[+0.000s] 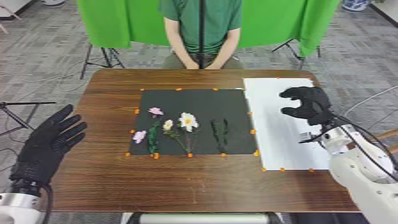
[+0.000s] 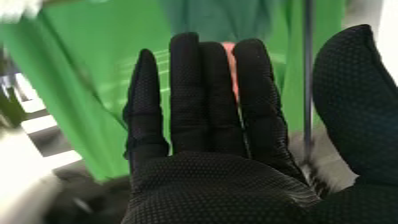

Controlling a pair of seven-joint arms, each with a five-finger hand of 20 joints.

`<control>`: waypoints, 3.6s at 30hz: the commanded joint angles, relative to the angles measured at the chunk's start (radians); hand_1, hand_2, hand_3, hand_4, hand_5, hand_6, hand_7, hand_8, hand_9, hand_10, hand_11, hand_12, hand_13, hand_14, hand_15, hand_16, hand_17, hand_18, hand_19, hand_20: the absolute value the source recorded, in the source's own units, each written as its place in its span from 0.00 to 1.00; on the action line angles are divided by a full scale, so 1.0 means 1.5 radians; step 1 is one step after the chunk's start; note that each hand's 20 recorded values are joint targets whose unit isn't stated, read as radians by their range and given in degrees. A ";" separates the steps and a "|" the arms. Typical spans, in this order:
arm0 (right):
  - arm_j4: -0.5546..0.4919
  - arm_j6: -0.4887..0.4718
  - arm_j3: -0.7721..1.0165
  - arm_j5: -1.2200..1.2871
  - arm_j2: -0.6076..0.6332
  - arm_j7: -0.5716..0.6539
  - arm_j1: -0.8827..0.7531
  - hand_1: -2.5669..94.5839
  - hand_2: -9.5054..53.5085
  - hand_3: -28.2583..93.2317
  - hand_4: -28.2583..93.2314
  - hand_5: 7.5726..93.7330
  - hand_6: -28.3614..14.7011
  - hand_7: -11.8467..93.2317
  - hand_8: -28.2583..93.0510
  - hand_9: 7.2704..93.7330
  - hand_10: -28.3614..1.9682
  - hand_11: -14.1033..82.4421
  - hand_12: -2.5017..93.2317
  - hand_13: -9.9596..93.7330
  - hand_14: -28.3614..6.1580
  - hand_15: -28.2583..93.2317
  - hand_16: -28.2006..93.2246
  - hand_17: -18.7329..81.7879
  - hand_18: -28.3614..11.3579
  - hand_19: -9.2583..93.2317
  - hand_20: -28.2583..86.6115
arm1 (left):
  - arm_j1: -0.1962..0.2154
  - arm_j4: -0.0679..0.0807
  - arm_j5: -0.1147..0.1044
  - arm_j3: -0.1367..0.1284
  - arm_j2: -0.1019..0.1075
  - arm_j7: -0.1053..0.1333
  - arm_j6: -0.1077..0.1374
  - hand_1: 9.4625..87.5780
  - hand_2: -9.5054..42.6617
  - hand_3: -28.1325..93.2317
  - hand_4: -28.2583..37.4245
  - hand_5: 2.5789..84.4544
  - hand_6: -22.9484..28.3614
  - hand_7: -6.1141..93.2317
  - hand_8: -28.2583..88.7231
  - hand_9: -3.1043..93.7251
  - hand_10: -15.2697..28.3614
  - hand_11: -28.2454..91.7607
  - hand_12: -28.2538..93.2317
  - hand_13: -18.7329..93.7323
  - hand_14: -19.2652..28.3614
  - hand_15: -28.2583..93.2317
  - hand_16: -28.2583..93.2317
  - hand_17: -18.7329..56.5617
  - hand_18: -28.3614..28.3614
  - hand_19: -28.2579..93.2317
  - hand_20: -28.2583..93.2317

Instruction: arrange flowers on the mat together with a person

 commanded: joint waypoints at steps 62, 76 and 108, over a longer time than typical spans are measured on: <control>0.059 0.033 -0.179 -0.168 -0.026 0.101 0.237 0.54 0.00 0.90 0.00 0.69 0.78 0.61 0.23 0.85 0.76 0.41 0.60 0.75 0.71 0.67 0.58 0.45 0.38 0.66 0.59 | 0.007 0.005 -0.006 0.011 -0.006 -0.009 0.002 0.24 0.12 0.80 0.03 0.35 0.52 0.20 0.18 0.31 0.61 0.37 0.39 0.37 0.70 0.44 0.26 0.13 0.88 0.58 0.31; 0.055 0.001 -0.321 -0.129 -0.145 -0.034 0.318 0.54 0.00 0.89 0.00 0.68 0.79 0.62 0.21 0.85 0.77 0.41 0.59 0.74 0.72 0.66 0.58 0.44 0.37 0.66 0.59 | -0.014 0.013 -0.004 0.030 -0.003 -0.020 -0.004 0.24 0.12 0.80 0.03 0.35 0.52 0.20 0.18 0.31 0.61 0.37 0.39 0.37 0.70 0.44 0.26 0.13 0.88 0.58 0.31; 0.164 -0.061 -0.393 -0.177 -0.155 -0.010 0.345 0.52 0.00 0.88 0.00 0.66 0.79 0.60 0.21 0.82 0.77 0.38 0.59 0.71 0.73 0.65 0.58 0.42 0.37 0.65 0.60 | -0.009 0.015 -0.007 0.021 0.006 -0.026 -0.011 0.24 0.12 0.80 0.02 0.35 0.52 0.20 0.18 0.31 0.61 0.38 0.39 0.37 0.70 0.44 0.26 0.13 0.88 0.58 0.31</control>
